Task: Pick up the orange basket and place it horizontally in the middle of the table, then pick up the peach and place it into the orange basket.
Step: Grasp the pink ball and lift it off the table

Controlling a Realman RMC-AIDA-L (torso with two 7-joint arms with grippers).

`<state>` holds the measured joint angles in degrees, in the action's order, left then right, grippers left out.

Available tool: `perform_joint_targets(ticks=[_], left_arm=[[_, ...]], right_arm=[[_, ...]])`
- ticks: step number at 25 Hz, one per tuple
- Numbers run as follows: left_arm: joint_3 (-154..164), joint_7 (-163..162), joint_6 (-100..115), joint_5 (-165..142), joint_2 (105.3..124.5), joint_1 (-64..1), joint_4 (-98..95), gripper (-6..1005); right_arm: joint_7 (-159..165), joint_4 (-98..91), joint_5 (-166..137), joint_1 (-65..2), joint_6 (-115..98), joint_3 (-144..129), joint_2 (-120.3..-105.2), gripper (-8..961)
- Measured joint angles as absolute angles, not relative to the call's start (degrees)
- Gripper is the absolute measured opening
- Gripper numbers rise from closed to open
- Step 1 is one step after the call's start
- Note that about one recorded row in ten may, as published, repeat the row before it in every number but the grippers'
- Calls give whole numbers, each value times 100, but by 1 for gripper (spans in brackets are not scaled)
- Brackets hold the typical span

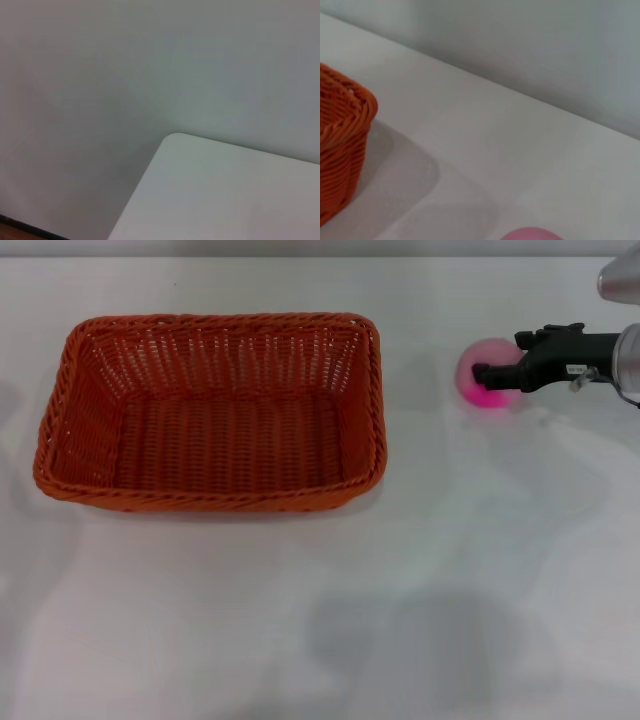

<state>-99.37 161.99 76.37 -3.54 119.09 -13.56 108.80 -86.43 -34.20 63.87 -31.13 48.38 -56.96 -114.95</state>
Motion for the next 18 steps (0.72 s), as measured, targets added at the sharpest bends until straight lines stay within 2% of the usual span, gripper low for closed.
perform_joint_targets(ticks=[13, 18], left_arm=[[-9914, 16198, 7649, -368, 11909, -1412, 10922, 486], [-9929, 16198, 7630, -347, 11909, -1422, 10913, 486]], right_arm=[[-8621, -3419, 6127, -3176, 4901, -5739, -11471, 840], [-8615, -3464, 6008, -3182, 4991, -5740, -11467, 695]])
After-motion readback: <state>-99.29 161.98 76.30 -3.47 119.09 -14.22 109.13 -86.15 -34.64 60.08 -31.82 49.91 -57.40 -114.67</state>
